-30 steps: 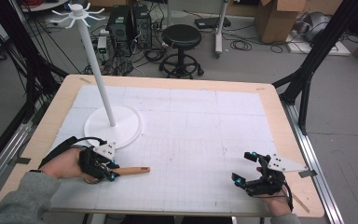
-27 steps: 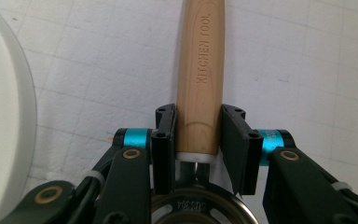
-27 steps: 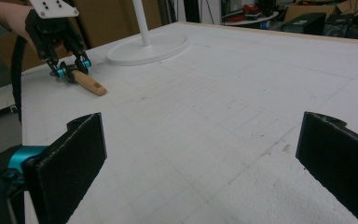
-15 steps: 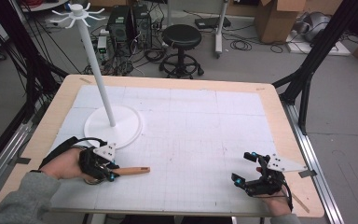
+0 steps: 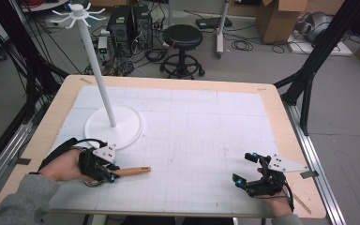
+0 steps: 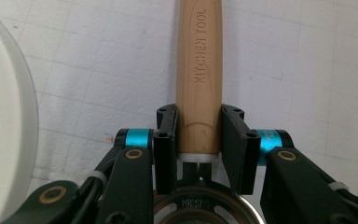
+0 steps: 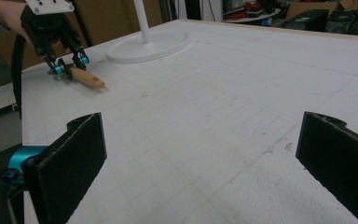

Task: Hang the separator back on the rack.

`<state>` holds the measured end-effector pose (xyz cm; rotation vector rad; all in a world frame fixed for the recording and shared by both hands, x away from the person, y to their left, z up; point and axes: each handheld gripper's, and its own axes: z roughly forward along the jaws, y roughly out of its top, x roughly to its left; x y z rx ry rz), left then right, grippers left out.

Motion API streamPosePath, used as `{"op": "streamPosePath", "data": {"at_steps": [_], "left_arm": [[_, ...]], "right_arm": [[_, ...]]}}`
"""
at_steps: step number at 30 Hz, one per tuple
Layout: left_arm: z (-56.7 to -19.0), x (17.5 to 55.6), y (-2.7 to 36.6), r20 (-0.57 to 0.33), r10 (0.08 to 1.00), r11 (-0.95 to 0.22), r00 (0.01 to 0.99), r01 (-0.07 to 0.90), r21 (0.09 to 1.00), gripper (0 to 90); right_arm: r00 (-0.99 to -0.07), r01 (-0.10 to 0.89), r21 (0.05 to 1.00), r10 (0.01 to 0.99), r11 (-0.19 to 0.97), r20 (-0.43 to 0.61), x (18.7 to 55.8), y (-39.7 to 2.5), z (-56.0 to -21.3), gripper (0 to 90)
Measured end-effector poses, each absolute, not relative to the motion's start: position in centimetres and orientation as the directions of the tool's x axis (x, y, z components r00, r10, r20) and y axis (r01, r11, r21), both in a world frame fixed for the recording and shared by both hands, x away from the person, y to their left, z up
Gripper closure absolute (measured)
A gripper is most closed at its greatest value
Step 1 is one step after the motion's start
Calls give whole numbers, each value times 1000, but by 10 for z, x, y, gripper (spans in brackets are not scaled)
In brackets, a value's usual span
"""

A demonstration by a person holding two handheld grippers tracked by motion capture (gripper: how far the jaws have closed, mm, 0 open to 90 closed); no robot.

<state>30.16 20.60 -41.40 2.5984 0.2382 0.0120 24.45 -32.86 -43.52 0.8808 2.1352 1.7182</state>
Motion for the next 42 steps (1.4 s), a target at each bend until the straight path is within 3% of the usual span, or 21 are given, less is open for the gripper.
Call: {"op": "streamPosePath", "data": {"at_steps": [42], "left_arm": [[-386,285,217,48,198,-825,979,140,548,686]], "right_arm": [[-783,290,950,600,118,165,245,-327,-435,7]]}}
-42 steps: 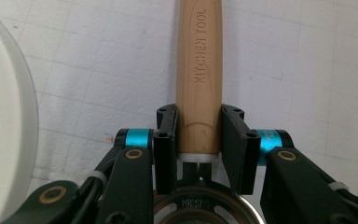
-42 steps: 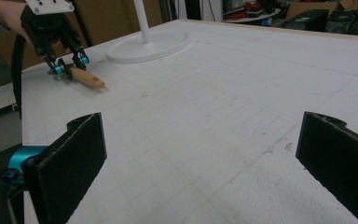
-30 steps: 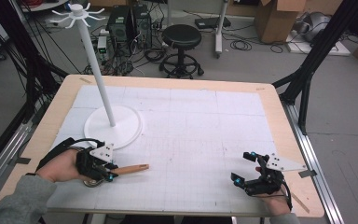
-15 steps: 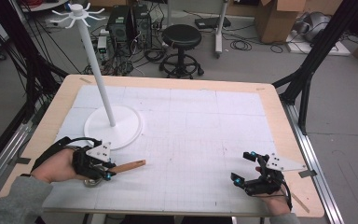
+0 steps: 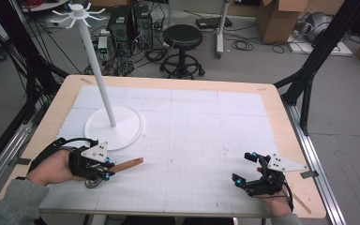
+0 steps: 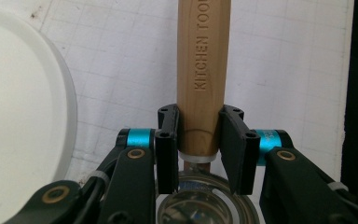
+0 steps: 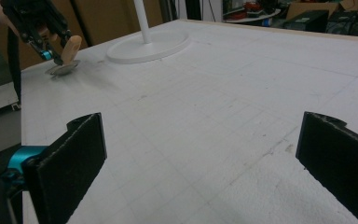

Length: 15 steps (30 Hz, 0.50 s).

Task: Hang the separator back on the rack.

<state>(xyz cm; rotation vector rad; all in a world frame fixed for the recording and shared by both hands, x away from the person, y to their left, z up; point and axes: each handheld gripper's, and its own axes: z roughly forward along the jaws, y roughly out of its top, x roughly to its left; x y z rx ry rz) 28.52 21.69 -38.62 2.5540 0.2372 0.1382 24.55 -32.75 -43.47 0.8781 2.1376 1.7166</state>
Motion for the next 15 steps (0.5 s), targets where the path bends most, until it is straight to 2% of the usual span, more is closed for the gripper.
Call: {"op": "streamPosePath", "data": {"at_steps": [15], "left_arm": [[-380,283,222,63,241,-787,968,157,597,686]], "right_arm": [[-782,290,950,601,117,165,246,-328,-435,7]]}}
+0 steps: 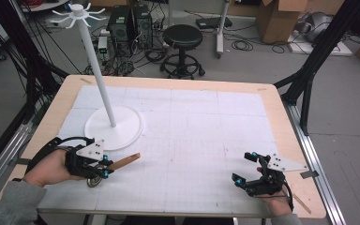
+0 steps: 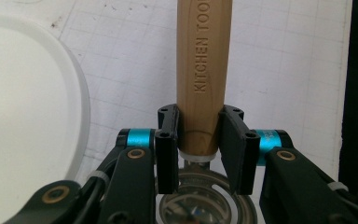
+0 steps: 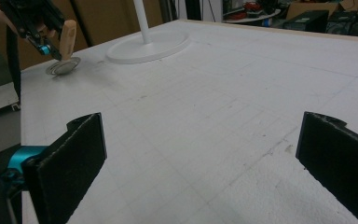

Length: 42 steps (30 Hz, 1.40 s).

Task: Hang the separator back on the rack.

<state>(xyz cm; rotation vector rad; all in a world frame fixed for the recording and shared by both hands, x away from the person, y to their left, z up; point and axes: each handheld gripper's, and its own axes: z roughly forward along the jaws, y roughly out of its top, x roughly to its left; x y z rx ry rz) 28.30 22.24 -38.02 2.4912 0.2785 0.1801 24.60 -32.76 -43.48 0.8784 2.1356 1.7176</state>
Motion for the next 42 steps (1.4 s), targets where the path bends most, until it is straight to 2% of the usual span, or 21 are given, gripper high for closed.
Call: {"op": "streamPosePath", "data": {"at_steps": [13,42], "left_arm": [[-369,282,230,59,262,-748,963,164,643,686],[-366,274,246,3,393,-546,920,230,805,686]], "right_arm": [[-784,291,950,598,117,167,246,-327,-435,7],[-784,285,951,599,120,160,247,-326,-434,7]]}}
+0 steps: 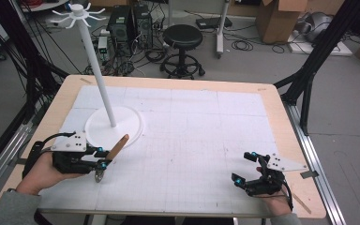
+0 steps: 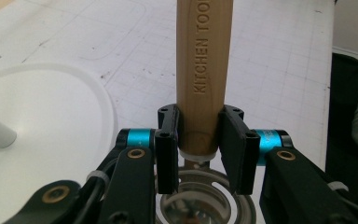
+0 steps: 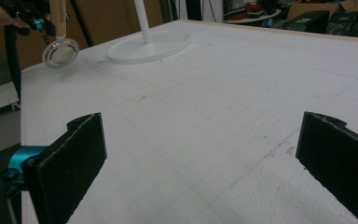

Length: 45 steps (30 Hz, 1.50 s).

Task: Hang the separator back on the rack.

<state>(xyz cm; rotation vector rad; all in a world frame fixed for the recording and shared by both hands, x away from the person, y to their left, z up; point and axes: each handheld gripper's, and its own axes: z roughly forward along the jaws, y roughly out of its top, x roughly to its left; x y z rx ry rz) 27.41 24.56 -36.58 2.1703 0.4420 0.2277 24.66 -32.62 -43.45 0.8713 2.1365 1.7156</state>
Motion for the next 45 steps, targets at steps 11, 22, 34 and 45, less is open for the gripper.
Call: {"op": "streamPosePath", "data": {"at_steps": [11,22,34,45], "left_arm": [[-363,272,255,-23,471,-437,882,256,862,686],[-363,269,263,-39,550,-331,834,260,907,686],[-363,265,265,-32,620,-263,784,246,933,685],[-359,259,271,-29,665,-205,746,220,954,685]], "right_arm": [[-784,289,950,599,120,163,247,-326,-434,7],[-786,287,950,597,121,161,247,-325,-434,7],[-788,287,950,594,123,161,247,-325,-435,7],[-787,291,949,595,122,165,248,-325,-435,7]]}}
